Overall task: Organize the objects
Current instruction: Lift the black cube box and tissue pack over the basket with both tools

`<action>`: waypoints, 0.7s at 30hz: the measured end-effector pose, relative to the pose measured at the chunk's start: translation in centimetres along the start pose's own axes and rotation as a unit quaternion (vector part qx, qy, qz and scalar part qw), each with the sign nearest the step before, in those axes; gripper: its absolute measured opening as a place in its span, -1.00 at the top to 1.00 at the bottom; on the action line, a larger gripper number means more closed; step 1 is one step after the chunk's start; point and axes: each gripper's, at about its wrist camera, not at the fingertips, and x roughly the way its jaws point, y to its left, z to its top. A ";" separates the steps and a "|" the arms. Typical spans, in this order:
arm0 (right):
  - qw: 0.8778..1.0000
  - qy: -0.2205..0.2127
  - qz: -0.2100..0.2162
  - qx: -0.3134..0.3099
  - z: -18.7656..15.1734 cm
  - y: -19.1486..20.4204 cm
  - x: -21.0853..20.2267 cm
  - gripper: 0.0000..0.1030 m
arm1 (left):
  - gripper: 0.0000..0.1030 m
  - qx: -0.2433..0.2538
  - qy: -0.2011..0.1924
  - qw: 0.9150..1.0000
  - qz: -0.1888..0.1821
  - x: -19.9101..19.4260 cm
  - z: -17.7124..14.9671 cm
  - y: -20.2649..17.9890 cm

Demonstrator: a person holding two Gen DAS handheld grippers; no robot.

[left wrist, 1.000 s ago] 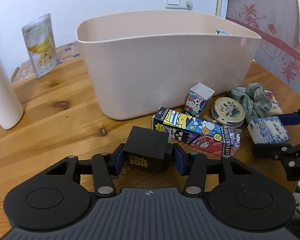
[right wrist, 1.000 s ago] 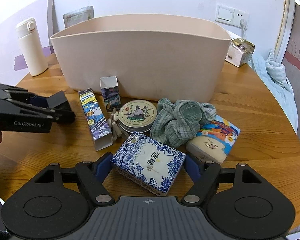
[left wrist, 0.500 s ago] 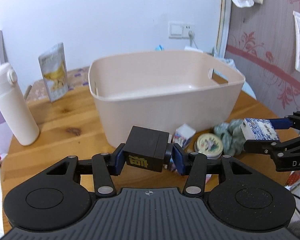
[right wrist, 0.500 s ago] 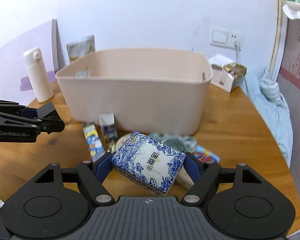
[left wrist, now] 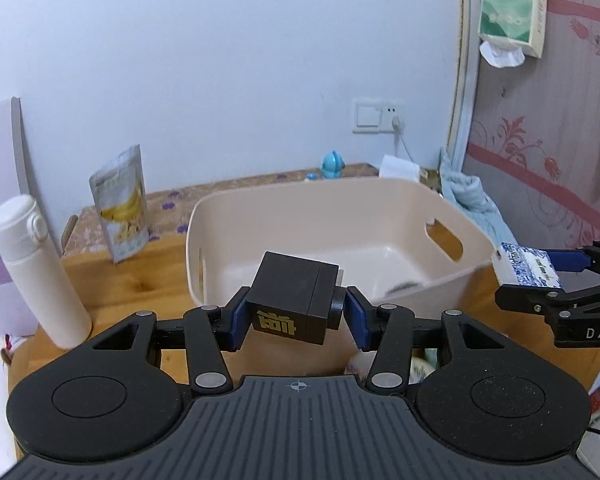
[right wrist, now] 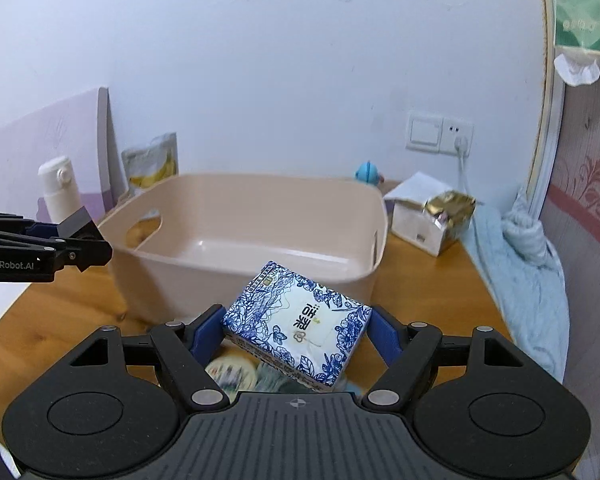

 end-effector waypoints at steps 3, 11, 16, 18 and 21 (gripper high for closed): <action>1.000 -0.008 0.000 -0.002 1.1 -0.6 0.3 -0.45 | 0.02 -0.003 -0.006 1.000 0.001 0.7 1.1 -0.2; 1.000 -0.022 0.002 -0.018 4.0 -1.2 2.3 -0.45 | 0.02 -0.012 0.004 1.000 0.010 3.7 3.1 -0.6; 0.999 -0.020 0.007 -0.034 5.4 -1.1 4.1 -0.45 | 0.02 -0.014 0.024 1.000 0.007 6.4 3.9 -1.0; 0.999 -0.017 0.011 -0.039 5.9 -1.1 4.9 -0.45 | 0.02 -0.012 0.036 0.999 0.011 7.7 4.0 -1.2; 0.999 -0.005 0.019 -0.045 6.3 -1.0 6.3 -0.45 | 0.02 -0.009 0.056 0.998 0.015 9.5 3.9 -1.6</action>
